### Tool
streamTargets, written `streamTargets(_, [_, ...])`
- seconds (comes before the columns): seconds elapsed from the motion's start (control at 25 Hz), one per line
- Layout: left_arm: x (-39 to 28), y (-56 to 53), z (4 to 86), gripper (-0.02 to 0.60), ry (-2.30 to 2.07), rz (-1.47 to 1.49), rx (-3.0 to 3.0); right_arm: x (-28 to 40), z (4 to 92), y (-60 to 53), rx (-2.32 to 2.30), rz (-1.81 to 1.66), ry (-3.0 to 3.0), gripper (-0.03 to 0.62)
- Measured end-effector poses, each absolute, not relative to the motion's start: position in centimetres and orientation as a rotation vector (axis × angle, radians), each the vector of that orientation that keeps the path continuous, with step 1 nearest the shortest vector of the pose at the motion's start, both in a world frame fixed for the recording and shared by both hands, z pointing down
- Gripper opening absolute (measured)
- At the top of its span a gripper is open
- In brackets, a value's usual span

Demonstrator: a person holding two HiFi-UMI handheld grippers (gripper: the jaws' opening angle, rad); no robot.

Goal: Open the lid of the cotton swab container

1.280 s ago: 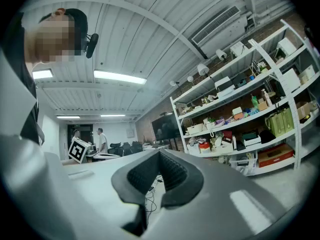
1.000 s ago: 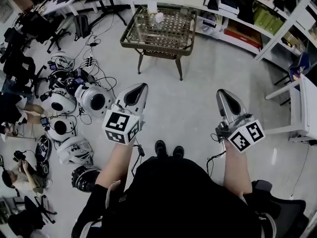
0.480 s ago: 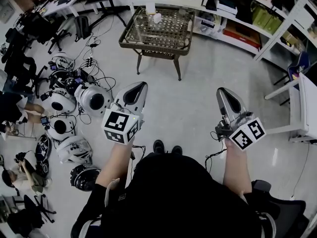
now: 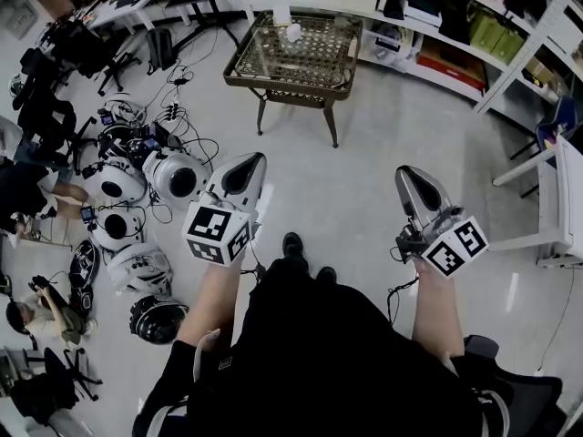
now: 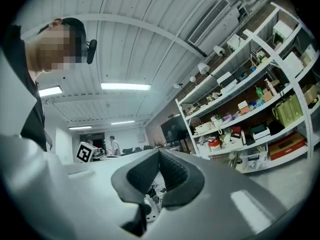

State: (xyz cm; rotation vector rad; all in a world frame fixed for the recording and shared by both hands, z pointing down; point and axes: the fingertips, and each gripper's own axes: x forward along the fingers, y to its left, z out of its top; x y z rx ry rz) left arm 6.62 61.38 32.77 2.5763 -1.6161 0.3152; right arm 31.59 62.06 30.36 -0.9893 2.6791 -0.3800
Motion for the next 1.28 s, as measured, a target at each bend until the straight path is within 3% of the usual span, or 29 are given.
streamTargets(0.44, [5.0,58.0,34.6,0.006,-1.591,0.311,2.550,29.4,31.1,58.5,-0.965,-0.424,2.717,0.014])
streamTargets(1.28, [-5.7,41.1,36.4,0.006,-1.484,0.268,2.587,16.7,32.0,42.0,-1.025,-0.489,2.748,0.015])
